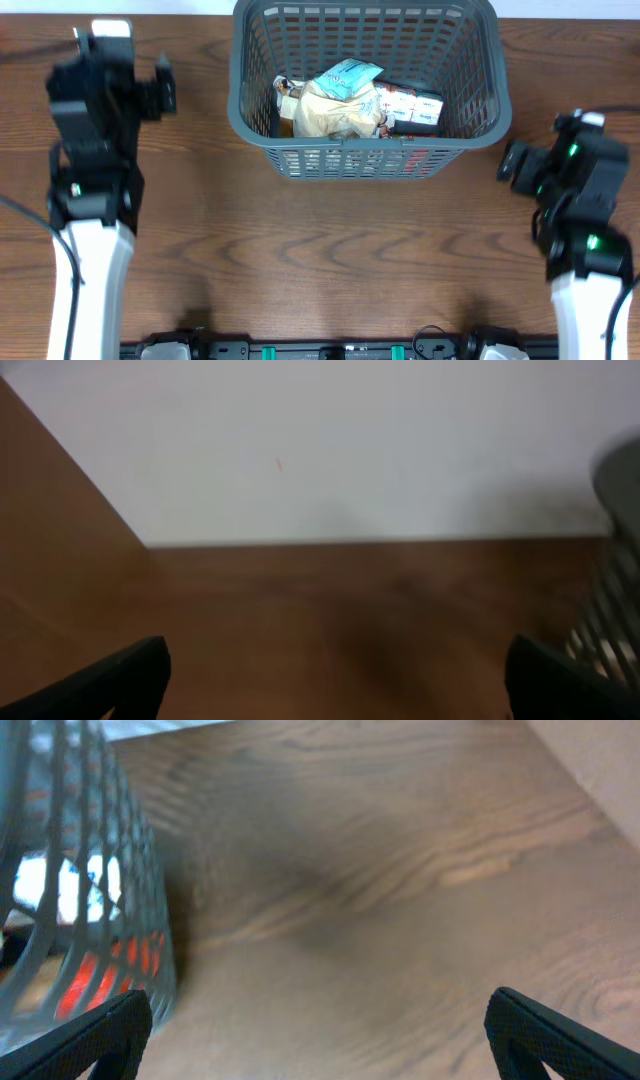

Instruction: Pack container

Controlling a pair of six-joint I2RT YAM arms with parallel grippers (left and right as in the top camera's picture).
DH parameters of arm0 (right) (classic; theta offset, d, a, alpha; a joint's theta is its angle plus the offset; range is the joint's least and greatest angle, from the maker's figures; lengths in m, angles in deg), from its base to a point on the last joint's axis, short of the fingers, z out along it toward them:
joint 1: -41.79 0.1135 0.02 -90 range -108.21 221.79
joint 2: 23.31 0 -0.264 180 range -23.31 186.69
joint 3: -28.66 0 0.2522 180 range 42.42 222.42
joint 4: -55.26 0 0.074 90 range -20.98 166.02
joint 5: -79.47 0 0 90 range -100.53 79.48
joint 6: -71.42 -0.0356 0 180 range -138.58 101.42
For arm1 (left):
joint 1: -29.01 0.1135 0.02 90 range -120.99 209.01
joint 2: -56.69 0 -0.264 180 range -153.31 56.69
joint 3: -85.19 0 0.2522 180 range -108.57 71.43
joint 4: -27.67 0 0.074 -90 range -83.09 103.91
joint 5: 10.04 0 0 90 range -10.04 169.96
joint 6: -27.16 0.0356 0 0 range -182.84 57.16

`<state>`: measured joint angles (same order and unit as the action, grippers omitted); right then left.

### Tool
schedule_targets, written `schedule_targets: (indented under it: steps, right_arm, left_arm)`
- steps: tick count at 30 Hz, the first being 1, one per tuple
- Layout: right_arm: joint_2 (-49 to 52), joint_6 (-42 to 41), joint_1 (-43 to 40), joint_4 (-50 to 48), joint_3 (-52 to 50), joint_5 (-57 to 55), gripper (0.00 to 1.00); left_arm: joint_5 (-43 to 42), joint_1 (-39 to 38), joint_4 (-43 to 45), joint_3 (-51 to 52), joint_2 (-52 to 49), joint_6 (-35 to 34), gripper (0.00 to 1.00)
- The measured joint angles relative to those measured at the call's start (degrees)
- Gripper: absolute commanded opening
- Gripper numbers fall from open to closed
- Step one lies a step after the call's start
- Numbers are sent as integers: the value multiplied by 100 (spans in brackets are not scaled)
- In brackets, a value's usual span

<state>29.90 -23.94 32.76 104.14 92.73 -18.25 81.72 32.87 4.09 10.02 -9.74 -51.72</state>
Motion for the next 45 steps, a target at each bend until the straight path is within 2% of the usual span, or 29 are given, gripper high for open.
schedule_targets:
  steps: [8, 14, 20, 26, 36, 45]
  right_arm:
    - [-1526, -734, 490, 1165, -957, -243, 99]
    - [-2155, -1016, 649, 1790, -1051, -385, 99]
    - [-2533, -1325, 785, 1843, -1187, -487, 99]
    - [-2905, -1617, 817, 1989, -1224, -588, 99]
    - [-2999, -1930, 817, 1993, -1261, -754, 99]
    - [-2999, -1991, 817, 2050, -1263, -761, 99]
  left_arm:
    - [-516, 13, -420, 1641, 1659, -428, 99]
    - [-1084, 13, -951, 2166, 2671, -540, 99]
    - [-1429, 11, -1231, 2197, 3322, -557, 99]
    - [-1834, 13, -1436, 2197, 3628, -579, 99]
    - [-1954, 13, -1475, 2197, 3685, -581, 99]
    - [-1266, 13, -1996, 2197, 3477, -579, 99]
